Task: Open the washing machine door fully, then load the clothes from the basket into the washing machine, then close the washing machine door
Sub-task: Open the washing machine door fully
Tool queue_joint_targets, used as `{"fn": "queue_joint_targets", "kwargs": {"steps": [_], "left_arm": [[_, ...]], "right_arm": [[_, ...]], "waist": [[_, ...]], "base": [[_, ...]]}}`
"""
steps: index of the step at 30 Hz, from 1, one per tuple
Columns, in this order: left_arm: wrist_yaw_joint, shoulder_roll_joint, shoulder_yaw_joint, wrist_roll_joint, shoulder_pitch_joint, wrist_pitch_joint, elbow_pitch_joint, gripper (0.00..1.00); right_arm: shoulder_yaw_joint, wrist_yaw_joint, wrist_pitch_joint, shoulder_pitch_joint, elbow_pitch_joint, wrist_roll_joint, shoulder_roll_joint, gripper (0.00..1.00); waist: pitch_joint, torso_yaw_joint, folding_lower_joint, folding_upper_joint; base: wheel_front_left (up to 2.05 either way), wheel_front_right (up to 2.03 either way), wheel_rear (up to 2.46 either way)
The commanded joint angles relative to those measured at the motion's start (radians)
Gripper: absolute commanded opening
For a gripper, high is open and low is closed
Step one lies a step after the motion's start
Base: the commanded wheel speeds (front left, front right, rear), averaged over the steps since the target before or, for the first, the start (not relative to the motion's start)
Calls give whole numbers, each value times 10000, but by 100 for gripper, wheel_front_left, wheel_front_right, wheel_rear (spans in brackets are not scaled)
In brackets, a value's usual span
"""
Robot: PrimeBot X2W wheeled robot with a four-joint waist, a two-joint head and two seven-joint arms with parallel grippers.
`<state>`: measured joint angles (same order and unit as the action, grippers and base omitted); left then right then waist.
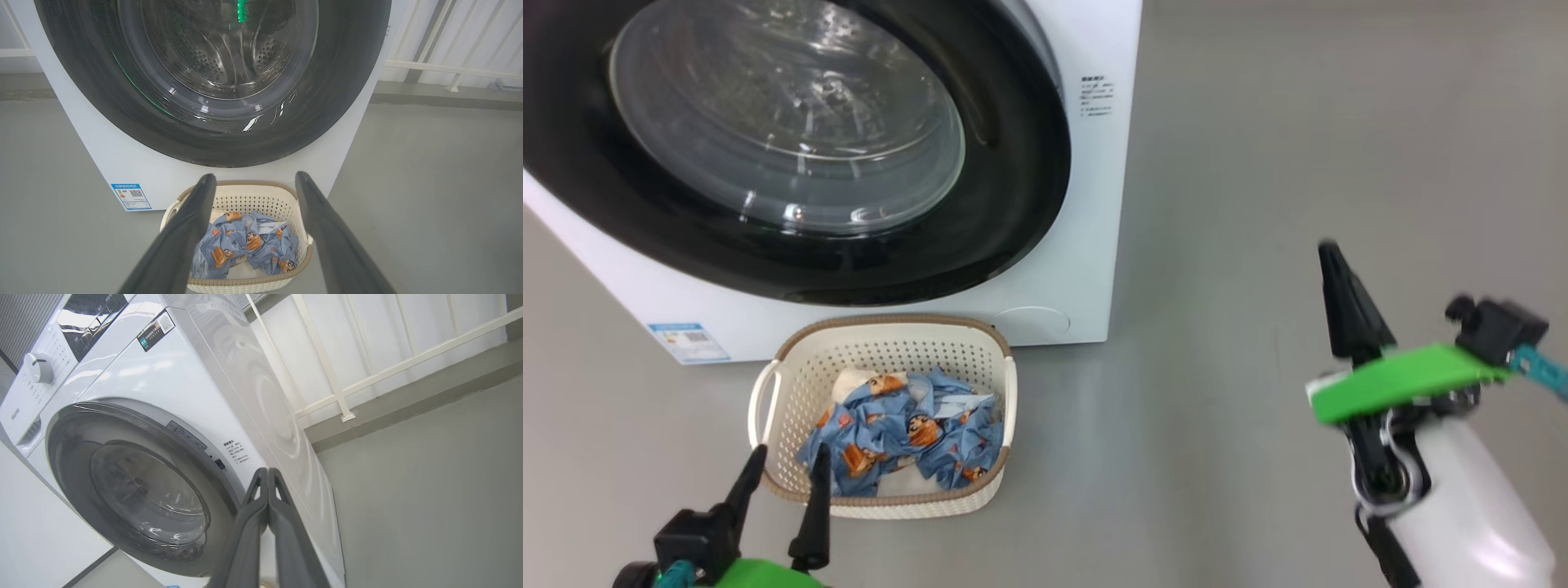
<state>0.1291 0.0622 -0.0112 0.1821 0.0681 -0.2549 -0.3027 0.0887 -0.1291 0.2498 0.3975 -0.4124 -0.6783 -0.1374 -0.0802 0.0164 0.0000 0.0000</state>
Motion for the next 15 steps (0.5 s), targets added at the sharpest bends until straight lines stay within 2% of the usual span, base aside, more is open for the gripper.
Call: {"fn": "queue_joint_targets", "kwargs": {"steps": [1,8,9,15], "left_arm": [[15,103,237,46,486,-69,215,100],[15,25,-33,133,779,-69,220,100],[15,13,-96,158,882,-69,221,100],[15,-28,-270,246,1241,-69,248,100]], "right_arm": [[410,-16,120,604,159,-416,-39,0],[806,-16,120,2257,92,-3069,-331,0],[877,-16,120,2711,27,-3757,-490,0],[1104,-16,120,4038,-158,-5321,-982,0]], "waist": [[-124,147,0,0],[-496,539,0,0],[-640,660,0,0],[-1115,1026,0,0]], "base": [[0,0,0],[0,0,0],[0,0,0],[0,0,0]]}}
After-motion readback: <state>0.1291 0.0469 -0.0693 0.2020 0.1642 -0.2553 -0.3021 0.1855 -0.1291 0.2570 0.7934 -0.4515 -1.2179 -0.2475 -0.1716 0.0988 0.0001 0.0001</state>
